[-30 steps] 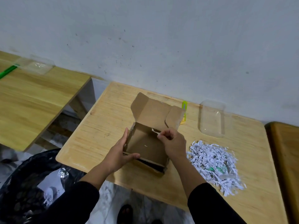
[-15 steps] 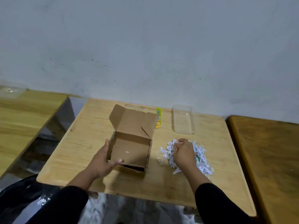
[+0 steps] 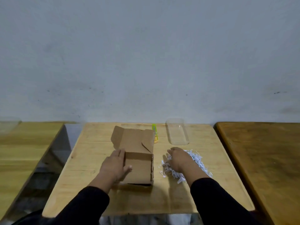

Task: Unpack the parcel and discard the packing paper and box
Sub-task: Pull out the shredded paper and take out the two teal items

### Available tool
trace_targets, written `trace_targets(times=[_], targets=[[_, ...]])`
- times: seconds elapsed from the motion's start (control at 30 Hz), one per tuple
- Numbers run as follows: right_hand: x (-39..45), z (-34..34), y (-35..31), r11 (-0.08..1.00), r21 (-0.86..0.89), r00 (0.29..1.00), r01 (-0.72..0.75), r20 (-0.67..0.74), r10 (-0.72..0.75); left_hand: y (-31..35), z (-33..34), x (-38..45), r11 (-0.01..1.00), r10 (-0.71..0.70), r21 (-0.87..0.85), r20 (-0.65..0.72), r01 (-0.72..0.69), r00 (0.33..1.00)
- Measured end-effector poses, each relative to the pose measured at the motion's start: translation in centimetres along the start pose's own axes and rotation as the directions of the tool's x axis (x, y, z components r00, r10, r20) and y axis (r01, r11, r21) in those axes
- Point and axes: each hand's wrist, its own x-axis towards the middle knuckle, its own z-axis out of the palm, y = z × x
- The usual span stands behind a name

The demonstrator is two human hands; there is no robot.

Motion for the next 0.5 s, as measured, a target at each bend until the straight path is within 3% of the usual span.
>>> trace_targets(times=[0.27, 0.5], targets=[[-1.8, -1.8, 0.3, 0.994, 0.025, 0.989, -0.104, -0.104, 0.106, 7.0, -3.0, 2.2, 0.939, 0.334, 0.092, -0.022, -0.331, 0.942], [-3.2, -1.7, 4.0, 0.981, 0.073, 0.965, -0.180, -0.179, 0.190, 13.7, -1.8, 3.5, 0.851, 0.509, 0.145, 0.006, -0.504, 0.861]])
